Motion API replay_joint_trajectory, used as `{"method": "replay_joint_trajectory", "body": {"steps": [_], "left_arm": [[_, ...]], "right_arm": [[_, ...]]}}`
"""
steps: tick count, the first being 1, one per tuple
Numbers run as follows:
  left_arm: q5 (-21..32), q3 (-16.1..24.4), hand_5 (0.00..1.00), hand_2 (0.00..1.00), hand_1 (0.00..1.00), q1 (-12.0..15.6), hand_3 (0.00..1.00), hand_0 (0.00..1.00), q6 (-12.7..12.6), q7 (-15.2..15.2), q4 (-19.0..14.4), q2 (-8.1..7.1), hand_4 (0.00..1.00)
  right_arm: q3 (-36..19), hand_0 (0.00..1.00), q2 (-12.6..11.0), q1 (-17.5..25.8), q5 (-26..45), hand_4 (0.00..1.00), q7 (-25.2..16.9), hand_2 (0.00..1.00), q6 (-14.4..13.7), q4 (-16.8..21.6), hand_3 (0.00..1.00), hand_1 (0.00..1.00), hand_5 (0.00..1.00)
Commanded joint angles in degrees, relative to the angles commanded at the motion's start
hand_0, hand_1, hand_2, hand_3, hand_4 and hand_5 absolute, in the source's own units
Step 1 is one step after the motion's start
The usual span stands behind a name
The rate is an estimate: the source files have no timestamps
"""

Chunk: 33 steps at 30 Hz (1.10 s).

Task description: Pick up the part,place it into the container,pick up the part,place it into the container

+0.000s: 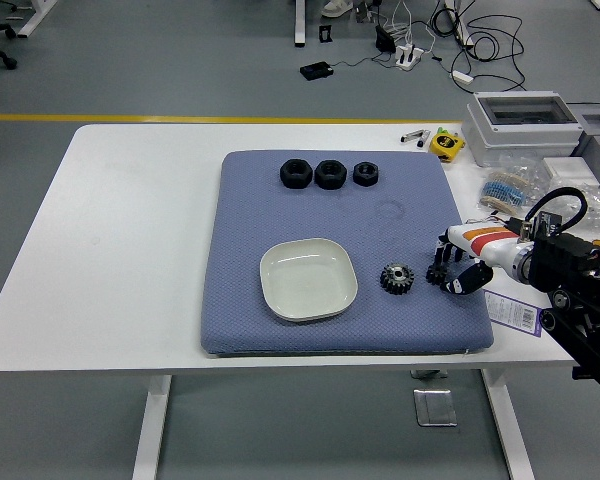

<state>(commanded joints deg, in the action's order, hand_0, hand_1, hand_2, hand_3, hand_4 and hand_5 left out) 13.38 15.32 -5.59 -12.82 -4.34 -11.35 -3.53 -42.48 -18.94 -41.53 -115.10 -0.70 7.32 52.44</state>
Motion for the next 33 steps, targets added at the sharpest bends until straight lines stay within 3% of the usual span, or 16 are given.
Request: {"method": "replay_joint_trajectory", "body": {"steps": [22, 28, 29, 33], "left_arm": [[-1.0, 0.2, 0.598, 0.734, 0.637, -0.2, 0.594, 0.724, 0.0, 0.2, -0.1, -0.12, 0.620], [-1.2, 0.2, 0.598, 0.733, 0.637, -0.2, 0.595, 0.724, -0.1, 0.2, -0.1, -0.16, 0.620], [-1.2, 0.2, 0.599, 0.733, 0.636, -0.3, 0.595, 0.724, -0.1, 0.3, -0.1, -0.16, 0.620], [-1.2, 0.3, 0.599, 0.733, 0.636, -0.2, 0.595, 0.724, -0.1, 0.3, -0.1, -0.16, 0.620]], "right_arm": [[0.6, 0.525, 0.5, -0.1, 0.3, 0.835, -1.2, 0.613, -1.4, -0.8, 0.561, 0.562, 0.192], [0.9, 0.500, 0.7, -0.2, 0.2, 0.815, -1.5, 0.579, -2.2, -1.4, 0.533, 0.535, 0.179], [0.9, 0.486, 0.7, -0.3, 0.2, 0.795, -1.5, 0.531, -2.2, -1.5, 0.507, 0.490, 0.158], [1.0, 0.486, 0.8, -0.2, 0.2, 0.795, -1.5, 0.531, -2.0, -1.8, 0.507, 0.490, 0.158]]}}
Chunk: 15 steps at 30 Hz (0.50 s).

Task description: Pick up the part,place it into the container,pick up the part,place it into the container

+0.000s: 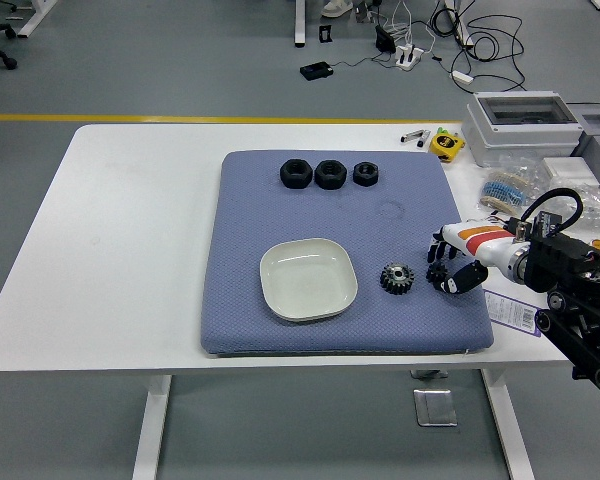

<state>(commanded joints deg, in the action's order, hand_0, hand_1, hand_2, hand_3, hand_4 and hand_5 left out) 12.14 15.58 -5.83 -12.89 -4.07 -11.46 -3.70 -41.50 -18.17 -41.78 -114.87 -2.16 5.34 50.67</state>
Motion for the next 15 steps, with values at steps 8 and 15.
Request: {"method": "replay_joint_trajectory", "body": {"steps": [8, 15], "left_arm": [[-0.8, 0.5, 0.600, 0.733, 0.637, 0.1, 0.597, 0.724, -0.1, 0.2, 0.0, 0.06, 0.619], [-1.6, 1.0, 0.602, 0.733, 0.638, 0.2, 0.597, 0.725, -0.2, 0.4, 0.0, 0.08, 0.620]], "right_arm": [[0.2, 0.446, 0.1, 0.2, 0.2, 0.788, 0.0, 0.505, -0.2, -0.3, 0.501, 0.464, 0.194], [0.3, 0.374, 0.0, 0.4, 0.4, 0.862, 0.2, 0.493, -1.0, -0.3, 0.513, 0.445, 0.152]]}}
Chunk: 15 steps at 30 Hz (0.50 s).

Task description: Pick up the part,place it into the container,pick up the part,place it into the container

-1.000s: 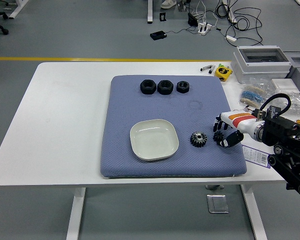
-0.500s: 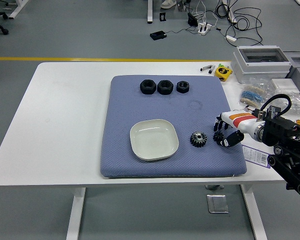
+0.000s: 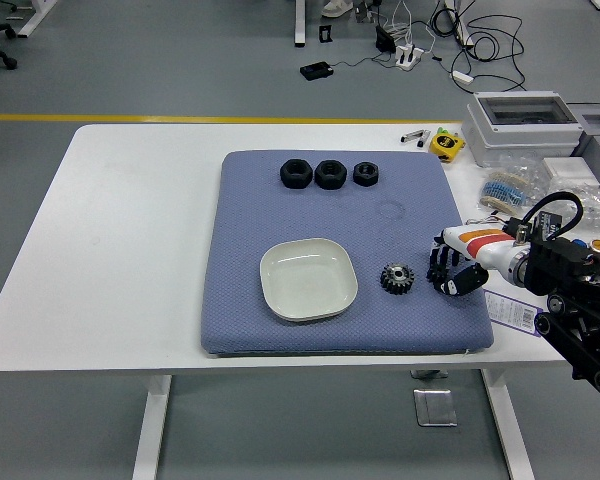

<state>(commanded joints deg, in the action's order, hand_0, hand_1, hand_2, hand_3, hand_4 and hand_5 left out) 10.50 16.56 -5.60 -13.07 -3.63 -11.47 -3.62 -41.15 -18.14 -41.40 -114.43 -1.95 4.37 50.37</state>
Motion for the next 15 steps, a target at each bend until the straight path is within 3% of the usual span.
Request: {"method": "replay_joint_trajectory", "body": {"steps": [15], "left_arm": [[-0.7, 0.1, 0.601, 0.733, 0.637, 0.0, 0.595, 0.724, 0.1, 0.1, 0.0, -0.15, 0.619]], "right_arm": [[-0.2, 0.298, -0.3, 0.0, 0.8, 0.880, 0.3, 0.473, -0.3, -0.2, 0.496, 0.428, 0.199]]}}
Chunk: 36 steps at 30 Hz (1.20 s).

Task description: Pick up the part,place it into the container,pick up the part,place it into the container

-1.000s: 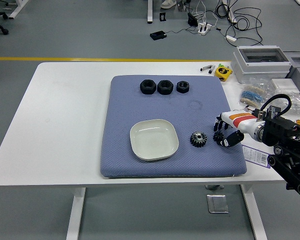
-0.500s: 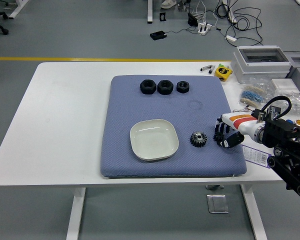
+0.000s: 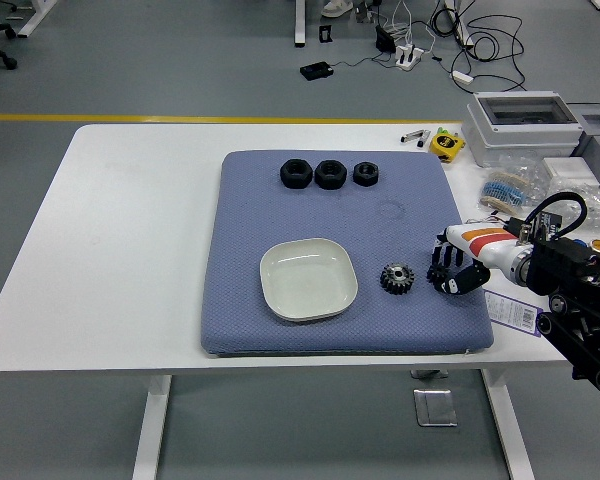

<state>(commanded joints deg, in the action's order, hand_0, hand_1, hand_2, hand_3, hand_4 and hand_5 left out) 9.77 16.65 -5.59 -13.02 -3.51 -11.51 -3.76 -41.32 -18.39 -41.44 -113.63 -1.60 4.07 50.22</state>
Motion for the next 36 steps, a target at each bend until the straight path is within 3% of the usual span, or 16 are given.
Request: {"method": "replay_joint_trajectory", "body": {"steps": [1, 2, 19, 20, 25, 26, 36], "left_arm": [[0.1, 0.0, 0.601, 0.733, 0.637, 0.0, 0.595, 0.724, 0.0, 0.0, 0.0, 0.00, 0.619], [0.1, -0.1, 0.598, 0.733, 0.636, 0.0, 0.596, 0.724, 0.0, 0.0, 0.0, -0.01, 0.617], [0.2, -0.4, 0.598, 0.731, 0.637, -0.3, 0.595, 0.723, 0.1, -0.1, 0.0, -0.09, 0.617], [0.2, -0.4, 0.598, 0.730, 0.636, -0.3, 0.596, 0.723, 0.1, -0.1, 0.0, -0.09, 0.617], [0.2, -0.4, 0.598, 0.730, 0.636, -0.4, 0.596, 0.723, 0.1, -0.1, 0.0, -0.10, 0.617], [0.2, -0.4, 0.599, 0.730, 0.636, -0.4, 0.596, 0.723, 0.1, -0.1, 0.0, -0.10, 0.618], [0.1, -0.4, 0.597, 0.730, 0.636, -0.5, 0.596, 0.723, 0.1, -0.1, 0.0, -0.10, 0.617]], "right_arm": [[0.0, 0.298, 0.0, 0.0, 0.0, 0.880, 0.0, 0.473, 0.1, 0.0, 0.496, 0.428, 0.199], [-0.1, 0.287, -0.1, 0.0, 0.0, 0.854, 0.0, 0.473, 0.2, 0.0, 0.491, 0.423, 0.263], [-0.2, 0.206, 0.1, 0.0, 1.3, 0.801, -0.4, 0.435, 0.7, -0.5, 0.458, 0.372, 0.328], [-0.2, 0.071, 0.1, 0.0, 1.3, 0.751, -0.4, 0.344, 0.6, -0.5, 0.372, 0.225, 0.392], [-0.2, 0.071, 0.1, -0.1, 2.1, 0.751, -0.2, 0.344, 1.0, -1.1, 0.372, 0.225, 0.392], [-0.2, 0.018, 0.1, -0.1, 2.1, 0.732, -0.2, 0.287, 1.1, -1.2, 0.300, 0.164, 0.420], [-0.4, 0.002, 0.0, -0.1, 2.0, 0.724, 0.2, 0.260, 1.1, -1.4, 0.263, 0.139, 0.438]]}}
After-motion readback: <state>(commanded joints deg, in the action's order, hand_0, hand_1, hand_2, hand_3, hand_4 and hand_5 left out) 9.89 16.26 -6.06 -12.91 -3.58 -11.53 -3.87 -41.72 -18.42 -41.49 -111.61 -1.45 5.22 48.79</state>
